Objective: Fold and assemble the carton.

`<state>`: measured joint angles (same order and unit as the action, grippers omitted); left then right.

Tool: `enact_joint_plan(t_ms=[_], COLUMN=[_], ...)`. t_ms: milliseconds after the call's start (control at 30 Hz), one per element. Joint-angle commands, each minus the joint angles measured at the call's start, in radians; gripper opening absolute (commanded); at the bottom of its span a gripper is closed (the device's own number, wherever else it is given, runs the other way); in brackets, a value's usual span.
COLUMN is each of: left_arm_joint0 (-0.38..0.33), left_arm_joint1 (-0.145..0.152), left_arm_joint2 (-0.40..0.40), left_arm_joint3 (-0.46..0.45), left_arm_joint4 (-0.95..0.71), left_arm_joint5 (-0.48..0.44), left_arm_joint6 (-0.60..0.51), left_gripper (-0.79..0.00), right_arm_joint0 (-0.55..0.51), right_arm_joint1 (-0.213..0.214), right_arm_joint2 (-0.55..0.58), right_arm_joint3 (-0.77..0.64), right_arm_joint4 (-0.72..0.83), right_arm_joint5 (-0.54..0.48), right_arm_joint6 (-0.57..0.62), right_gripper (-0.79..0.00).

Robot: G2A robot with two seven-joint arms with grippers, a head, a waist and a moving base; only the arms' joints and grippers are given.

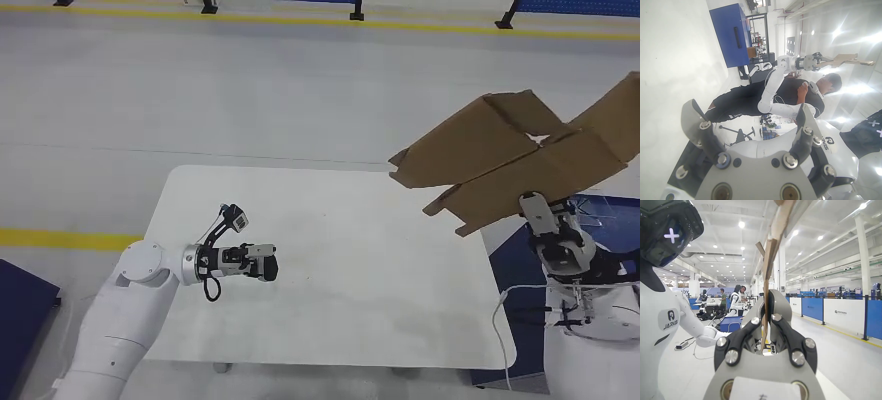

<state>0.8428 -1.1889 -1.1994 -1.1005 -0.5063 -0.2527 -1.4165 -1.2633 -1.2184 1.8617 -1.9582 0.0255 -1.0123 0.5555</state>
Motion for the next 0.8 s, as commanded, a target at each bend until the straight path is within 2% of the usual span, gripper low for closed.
enact_joint_plan(t_ms=[0, 433, 467, 533, 600, 667, 700, 767], left_arm_joint0=[0.0, 0.0, 0.0, 0.0, 0.0, 0.0, 0.0, 0.0], left_arm_joint1=[0.0, 0.0, 0.0, 0.0, 0.0, 0.0, 0.0, 0.0], left_arm_joint2=[0.0, 0.0, 0.0, 0.0, 0.0, 0.0, 0.0, 0.0], left_arm_joint3=[0.0, 0.0, 0.0, 0.0, 0.0, 0.0, 0.0, 0.0], left_arm_joint4=[0.0, 0.0, 0.0, 0.0, 0.0, 0.0, 0.0, 0.0], left_arm_joint5=[0.0, 0.0, 0.0, 0.0, 0.0, 0.0, 0.0, 0.0], left_arm_joint6=[0.0, 0.0, 0.0, 0.0, 0.0, 0.0, 0.0, 0.0], left_gripper=[0.0, 0.0, 0.0, 0.0, 0.0, 0.0, 0.0, 0.0], right_arm_joint0=[0.0, 0.0, 0.016, 0.063, 0.102, 0.111, 0.11, 0.104], right_arm_joint1=[0.0, 0.0, 0.002, 0.006, 0.011, 0.021, 0.026, 0.044], right_arm_joint2=[0.0, 0.0, 0.02, 0.085, 0.118, 0.124, 0.123, 0.126], right_arm_joint3=[0.0, 0.0, -0.042, -0.136, -0.224, -0.272, -0.28, -0.3], right_arm_joint4=[-0.004, -0.004, -0.058, -0.28, -0.537, -0.817, -0.91, -1.236], right_arm_joint5=[0.0, 0.0, 0.0, 0.0, 0.0, 0.0, 0.0, 0.0], right_arm_joint6=[0.0, 0.0, 0.009, 0.016, -0.058, -0.216, -0.288, -0.53], right_gripper=[-0.785, -0.785, -0.785, -0.785, -0.785, -0.785, -0.785, -0.785])
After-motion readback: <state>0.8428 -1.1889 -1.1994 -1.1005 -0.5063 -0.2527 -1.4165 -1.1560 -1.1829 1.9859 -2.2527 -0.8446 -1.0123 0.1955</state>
